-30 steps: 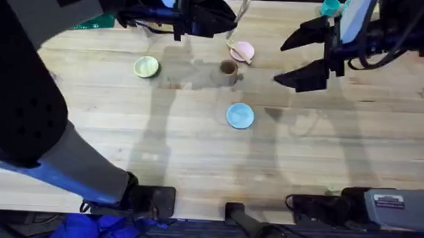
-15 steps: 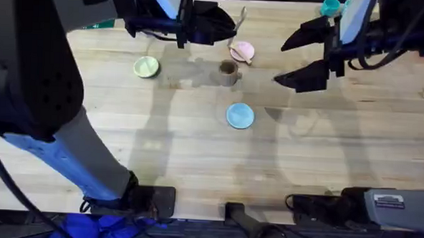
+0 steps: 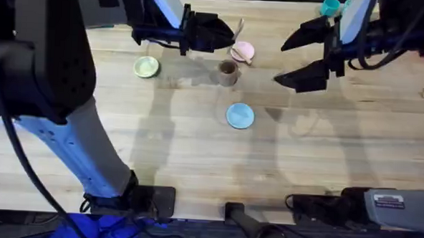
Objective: Pick up a utensil and set it on the pink plate, then put the other utensil in the container.
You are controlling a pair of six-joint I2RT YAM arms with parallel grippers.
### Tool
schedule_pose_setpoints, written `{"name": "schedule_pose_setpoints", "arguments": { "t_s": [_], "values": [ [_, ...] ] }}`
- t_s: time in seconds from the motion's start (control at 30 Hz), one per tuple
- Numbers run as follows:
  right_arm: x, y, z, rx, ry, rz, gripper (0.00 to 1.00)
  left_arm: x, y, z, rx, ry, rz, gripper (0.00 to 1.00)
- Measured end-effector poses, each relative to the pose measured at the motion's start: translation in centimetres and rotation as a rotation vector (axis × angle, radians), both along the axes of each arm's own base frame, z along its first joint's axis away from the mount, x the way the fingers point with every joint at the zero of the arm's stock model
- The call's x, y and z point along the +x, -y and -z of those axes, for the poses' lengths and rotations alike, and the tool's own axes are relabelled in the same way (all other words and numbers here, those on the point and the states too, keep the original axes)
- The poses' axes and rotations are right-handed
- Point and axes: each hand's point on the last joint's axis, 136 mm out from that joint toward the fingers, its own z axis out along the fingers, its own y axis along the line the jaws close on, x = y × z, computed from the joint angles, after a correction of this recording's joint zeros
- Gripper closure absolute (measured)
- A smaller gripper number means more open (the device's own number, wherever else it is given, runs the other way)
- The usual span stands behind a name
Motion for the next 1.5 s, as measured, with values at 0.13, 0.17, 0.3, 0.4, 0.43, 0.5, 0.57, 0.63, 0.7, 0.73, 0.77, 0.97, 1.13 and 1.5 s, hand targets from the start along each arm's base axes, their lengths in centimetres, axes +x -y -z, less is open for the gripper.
{"name": "schedule_pose_setpoints", "arguments": {
  "t_s": [0.13, 0.17, 0.3, 0.4, 0.43, 0.5, 0.57, 0.63, 0.7, 0.73, 0.77, 0.97, 1.13, 1.5],
  "values": [
    [0.0, 0.0, 0.0, 0.000, 0.001, 0.000, 0.005, 0.0, 0.0, 0.1, 0.000, 0.004, 0.000, 0.960],
    [0.0, 0.0, 0.0, 0.000, 0.002, -0.001, 0.005, 0.0, 0.0, 0.1, 0.001, 0.004, 0.000, 0.960],
    [0.0, 0.0, 0.0, -0.001, 0.003, -0.002, 0.005, 0.1, 0.0, 0.2, 0.008, 0.005, -0.003, 0.960],
    [0.0, 0.0, 0.0, -0.001, 0.003, -0.002, 0.005, 0.1, 0.0, 0.3, 0.011, 0.005, -0.003, 0.960],
    [0.0, 0.0, 0.0, -0.001, 0.003, -0.002, 0.005, 0.0, 0.1, 0.3, 0.012, 0.005, -0.002, 0.960],
    [0.0, 0.0, 0.0, -0.001, 0.003, -0.002, 0.005, 0.0, 0.2, 0.4, 0.017, 0.004, 0.000, 0.960],
    [0.0, 0.0, 0.0, -0.001, 0.003, -0.002, 0.005, -0.2, 0.5, 0.6, 0.030, -0.002, 0.003, 0.960],
    [0.0, 0.0, 0.0, -0.001, 0.003, -0.002, 0.005, -0.3, 0.8, 0.9, 0.043, -0.003, 0.009, 0.960],
    [0.0, 0.0, 0.0, -0.001, 0.003, -0.002, 0.005, -0.4, 1.1, 1.0, 0.052, -0.004, 0.013, 0.960],
    [0.0, 0.0, 0.0, -0.001, 0.003, -0.002, 0.005, -0.5, 1.2, 1.1, 0.058, -0.005, 0.014, 0.960],
    [0.0, 0.0, 0.0, -0.001, 0.003, -0.002, 0.005, -0.5, 1.2, 1.3, 0.066, -0.011, 0.013, 0.960],
    [0.0, 0.0, 0.0, -0.001, 0.003, -0.002, 0.005, -0.4, 1.1, 1.9, 0.100, -0.015, 0.002, 0.960],
    [0.0, 0.0, 0.0, -0.001, 0.003, -0.002, 0.005, -0.4, 1.1, 2.1, 0.109, 0.003, 0.000, 0.959],
    [0.0, 0.0, 0.0, -0.001, 0.003, -0.002, 0.005, -0.2, 1.2, 4.4, 0.091, -0.035, 0.014, 0.959]
  ]
}}
